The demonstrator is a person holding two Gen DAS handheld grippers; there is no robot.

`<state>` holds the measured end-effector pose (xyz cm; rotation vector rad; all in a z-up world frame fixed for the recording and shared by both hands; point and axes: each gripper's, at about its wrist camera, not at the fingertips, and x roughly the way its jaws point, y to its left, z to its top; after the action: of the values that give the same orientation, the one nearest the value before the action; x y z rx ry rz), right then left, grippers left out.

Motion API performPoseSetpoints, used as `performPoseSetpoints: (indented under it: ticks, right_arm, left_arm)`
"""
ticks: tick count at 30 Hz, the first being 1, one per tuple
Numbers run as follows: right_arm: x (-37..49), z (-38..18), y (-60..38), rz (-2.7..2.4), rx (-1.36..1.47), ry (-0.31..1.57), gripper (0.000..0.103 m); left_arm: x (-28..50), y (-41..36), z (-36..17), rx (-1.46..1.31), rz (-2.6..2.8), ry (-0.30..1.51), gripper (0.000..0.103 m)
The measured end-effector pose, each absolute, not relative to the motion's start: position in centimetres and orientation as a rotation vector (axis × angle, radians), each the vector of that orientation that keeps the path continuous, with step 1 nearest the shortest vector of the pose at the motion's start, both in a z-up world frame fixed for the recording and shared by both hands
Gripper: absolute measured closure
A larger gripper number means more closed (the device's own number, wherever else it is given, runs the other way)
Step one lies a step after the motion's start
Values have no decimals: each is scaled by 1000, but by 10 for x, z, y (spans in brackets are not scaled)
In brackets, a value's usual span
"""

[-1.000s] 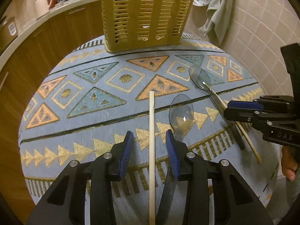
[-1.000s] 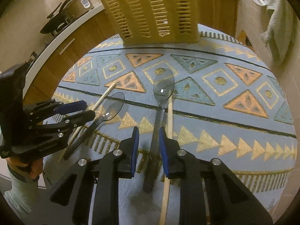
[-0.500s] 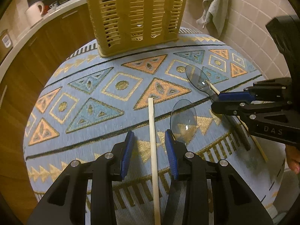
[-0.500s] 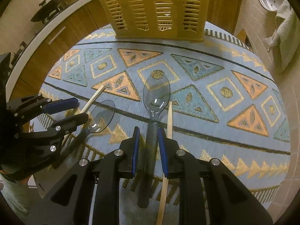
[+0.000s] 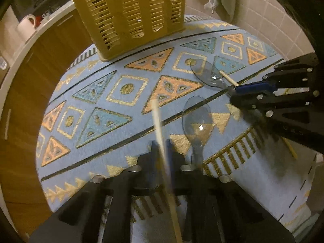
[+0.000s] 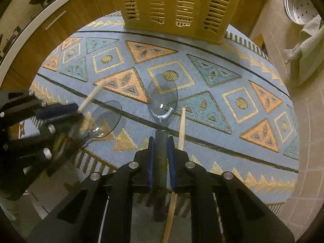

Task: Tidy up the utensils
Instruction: 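Lift the stick with the left tool while the right tool lifts the spoon toward the basket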

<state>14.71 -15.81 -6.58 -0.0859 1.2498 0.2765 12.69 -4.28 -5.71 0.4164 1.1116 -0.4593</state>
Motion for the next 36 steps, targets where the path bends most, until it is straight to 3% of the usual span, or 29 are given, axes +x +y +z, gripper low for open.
performPoseSetpoints:
  ticks: [12,24,36]
  right_arm:
    - [133,-49,-178,381,79,1135,93]
    - [111,19,-187,366,86,722,93]
    - [145,63,-207,260,132,506,93]
  left_arm:
    - [131,17,-33,-21,-454,946,100]
    - [121,10,39,-77,-367,582,100]
    - [151,4,95,-215,-388,249,100]
